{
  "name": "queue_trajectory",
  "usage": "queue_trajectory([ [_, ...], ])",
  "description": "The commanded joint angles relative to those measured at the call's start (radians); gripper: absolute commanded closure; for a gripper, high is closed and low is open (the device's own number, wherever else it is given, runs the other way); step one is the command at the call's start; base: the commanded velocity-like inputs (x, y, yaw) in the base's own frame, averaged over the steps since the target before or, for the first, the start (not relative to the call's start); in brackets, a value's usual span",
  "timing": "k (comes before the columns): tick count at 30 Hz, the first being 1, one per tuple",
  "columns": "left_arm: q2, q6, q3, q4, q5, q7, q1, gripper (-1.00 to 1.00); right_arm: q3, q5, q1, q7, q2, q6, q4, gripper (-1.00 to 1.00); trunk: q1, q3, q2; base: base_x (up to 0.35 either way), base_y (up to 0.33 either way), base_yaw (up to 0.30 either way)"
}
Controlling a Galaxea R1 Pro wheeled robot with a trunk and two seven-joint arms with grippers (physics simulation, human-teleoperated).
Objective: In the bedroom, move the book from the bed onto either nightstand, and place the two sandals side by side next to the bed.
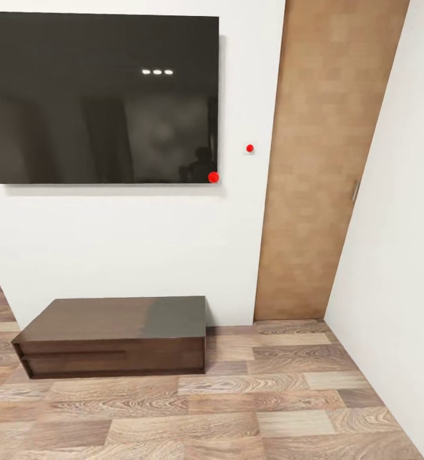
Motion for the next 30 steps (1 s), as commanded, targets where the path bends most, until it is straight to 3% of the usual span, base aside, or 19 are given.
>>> queue_trajectory([
  [1, 0.0, -0.004, 0.0, 0.001, 0.0, -0.001, -0.001, -1.0, 0.001, -0.001, 0.0, -0.001, 0.0, 0.0, 0.0, -1.0, 0.0, -0.001, 0.0, 0.0, -0.037, 0.033],
  [30, 0.0, -0.004, 0.0, 0.001, 0.0, -0.001, -0.001, -1.0, 0.001, 0.001, 0.0, -0.001, 0.001, 0.0, 0.0, -1.0, 0.0, -0.001, 0.0, 0.013, -0.002, 0.06],
])
